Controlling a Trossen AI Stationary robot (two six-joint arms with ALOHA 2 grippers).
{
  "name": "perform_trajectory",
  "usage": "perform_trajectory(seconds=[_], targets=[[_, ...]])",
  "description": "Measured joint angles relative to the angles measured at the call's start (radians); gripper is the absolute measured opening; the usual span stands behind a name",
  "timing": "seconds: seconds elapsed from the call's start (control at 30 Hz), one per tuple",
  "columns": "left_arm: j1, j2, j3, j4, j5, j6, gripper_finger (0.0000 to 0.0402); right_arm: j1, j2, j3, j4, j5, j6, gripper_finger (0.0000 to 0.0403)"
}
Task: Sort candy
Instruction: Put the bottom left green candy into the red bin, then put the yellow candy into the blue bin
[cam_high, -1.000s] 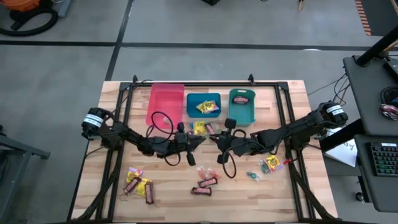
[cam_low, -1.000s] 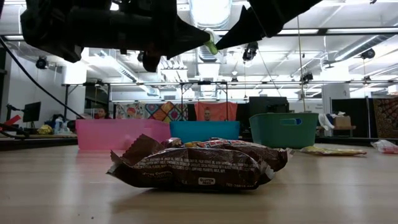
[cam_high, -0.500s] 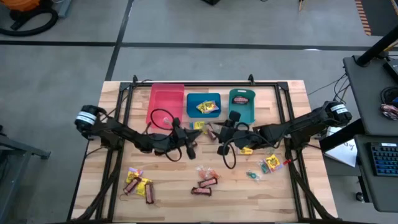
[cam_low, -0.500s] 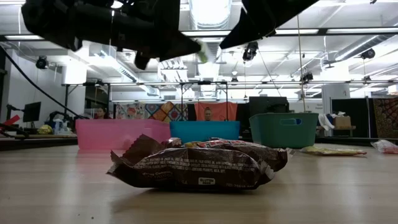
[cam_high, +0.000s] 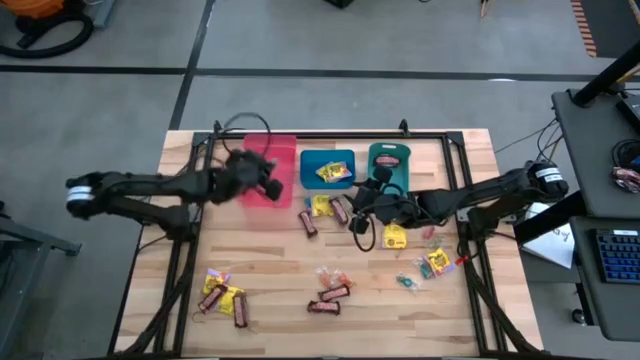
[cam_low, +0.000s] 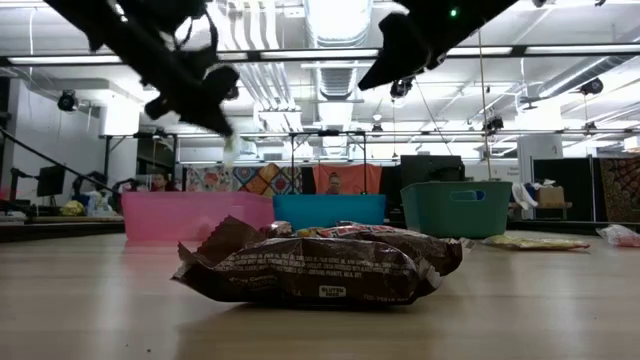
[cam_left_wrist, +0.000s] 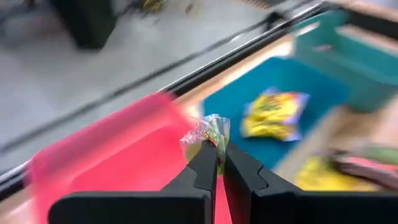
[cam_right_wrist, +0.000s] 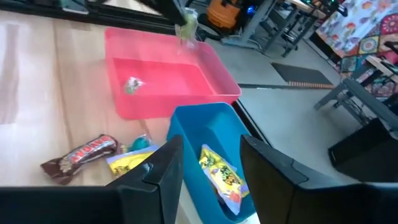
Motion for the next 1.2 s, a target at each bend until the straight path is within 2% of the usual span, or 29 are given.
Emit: perform_trajectory(seconds=[0.13, 0.27, 0.47, 0.63, 0.93, 1.2], targets=[[0.201, 0.017, -0.011, -0.052, 0.101, -0.005, 0.0, -0.016, 0.009, 0.0, -0.004, 0.0, 0.016, 0.0148], [0.32, 0.083, -0.011, -0.044, 0.186, -0.005, 0.0, -0.021, 0.013, 0.0, -0.049, 0.0, 0.061, 0.0151], [0.332, 0.201, 0.024, -0.043, 0.12, -0.005, 0.0, -0.021, 0.013, 0.0, -0.151, -0.001, 0.164, 0.0155], [0.332, 0.285, 0.079, -0.062, 0.113, 0.021, 0.0015, -0.021, 0.013, 0.0, -0.213, -0.001, 0.245, 0.0152], [0.332, 0.408, 0.195, -0.21, 0.096, 0.014, 0.0067, -0.021, 0.011, 0.0, -0.26, -0.082, 0.401, 0.016], [0.329, 0.416, 0.211, -0.233, 0.097, 0.016, 0.0123, -0.021, 0.01, 0.0, -0.377, -0.11, 0.48, 0.0162]])
